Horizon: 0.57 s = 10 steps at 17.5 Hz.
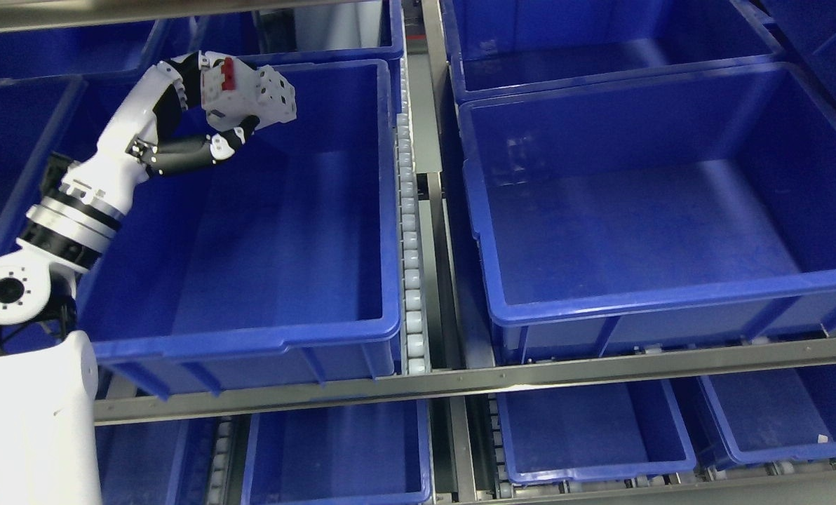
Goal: Place circuit breaker on shelf
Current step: 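Move the left hand with the breaker over the nearest blue bin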
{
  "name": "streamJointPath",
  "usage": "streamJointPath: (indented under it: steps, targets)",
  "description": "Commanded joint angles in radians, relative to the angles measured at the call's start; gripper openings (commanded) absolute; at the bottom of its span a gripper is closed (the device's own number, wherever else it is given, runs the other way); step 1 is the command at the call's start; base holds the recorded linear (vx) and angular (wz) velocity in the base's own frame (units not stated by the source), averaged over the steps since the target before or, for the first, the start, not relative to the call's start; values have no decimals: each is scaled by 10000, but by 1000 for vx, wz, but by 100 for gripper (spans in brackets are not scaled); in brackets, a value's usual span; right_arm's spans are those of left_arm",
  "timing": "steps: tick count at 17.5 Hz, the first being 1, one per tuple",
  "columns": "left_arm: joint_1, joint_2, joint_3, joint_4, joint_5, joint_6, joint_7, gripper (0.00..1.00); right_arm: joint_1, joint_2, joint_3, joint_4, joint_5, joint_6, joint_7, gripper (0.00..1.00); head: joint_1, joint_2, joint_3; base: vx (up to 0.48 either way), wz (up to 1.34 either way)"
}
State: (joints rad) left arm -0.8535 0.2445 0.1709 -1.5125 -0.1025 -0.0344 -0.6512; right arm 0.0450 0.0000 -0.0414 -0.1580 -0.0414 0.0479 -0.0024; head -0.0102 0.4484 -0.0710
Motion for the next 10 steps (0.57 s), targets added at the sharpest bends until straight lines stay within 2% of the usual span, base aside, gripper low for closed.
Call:
streamJointPath:
  steps: [1,4,10]
  targets:
    - [-1204,1601,-421,1593,-386,21,-329,10,-6,-175,0,0,0,-4,-6,100,0,0,0,159,-156]
    - [-1466,2156,-619,2024,-646,21,-620,10,-6,-175,0,0,0,-4,-6,100,0,0,0,138,-162]
    - [-1389,2203,-958,2300,-1658,21,-959,10,-6,-175,0,0,0,-4,-6,100,0,0,0,79,-156]
